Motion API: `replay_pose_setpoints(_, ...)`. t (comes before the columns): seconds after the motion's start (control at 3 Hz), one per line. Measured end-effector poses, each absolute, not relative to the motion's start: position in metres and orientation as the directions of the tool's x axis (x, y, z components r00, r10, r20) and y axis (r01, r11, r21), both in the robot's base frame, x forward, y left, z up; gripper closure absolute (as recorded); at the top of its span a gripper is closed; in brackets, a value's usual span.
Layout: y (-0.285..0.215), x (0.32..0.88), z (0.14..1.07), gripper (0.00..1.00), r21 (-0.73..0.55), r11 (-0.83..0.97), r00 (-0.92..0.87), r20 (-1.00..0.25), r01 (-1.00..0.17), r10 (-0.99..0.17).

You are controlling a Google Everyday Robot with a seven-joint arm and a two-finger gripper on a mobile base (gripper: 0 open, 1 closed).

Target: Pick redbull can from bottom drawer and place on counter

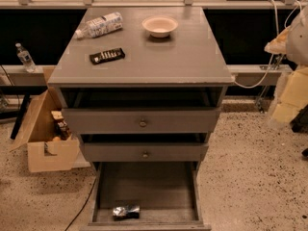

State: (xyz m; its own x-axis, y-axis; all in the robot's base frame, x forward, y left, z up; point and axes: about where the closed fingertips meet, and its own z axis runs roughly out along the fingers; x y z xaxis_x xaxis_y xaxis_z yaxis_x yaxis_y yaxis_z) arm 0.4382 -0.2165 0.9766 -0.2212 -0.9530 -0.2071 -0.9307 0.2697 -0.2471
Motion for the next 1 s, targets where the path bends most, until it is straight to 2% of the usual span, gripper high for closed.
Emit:
replay_pose_setpoints(0.33,-0.217,0.438,0.977,0.00,-0.247,0.270,-0.221,-0.207,-0.931,-0.953)
replay_pose_setpoints(0.67,-0.196,0.437,0.951,0.00,-0.220,0.261,-0.207,-0.242,-0.940,-0.948)
replay_pose_setpoints(1.0,-0.142,0.429,0.887,0.00,-0.125,0.241,-0.186,-0.344,-0.962,-0.920)
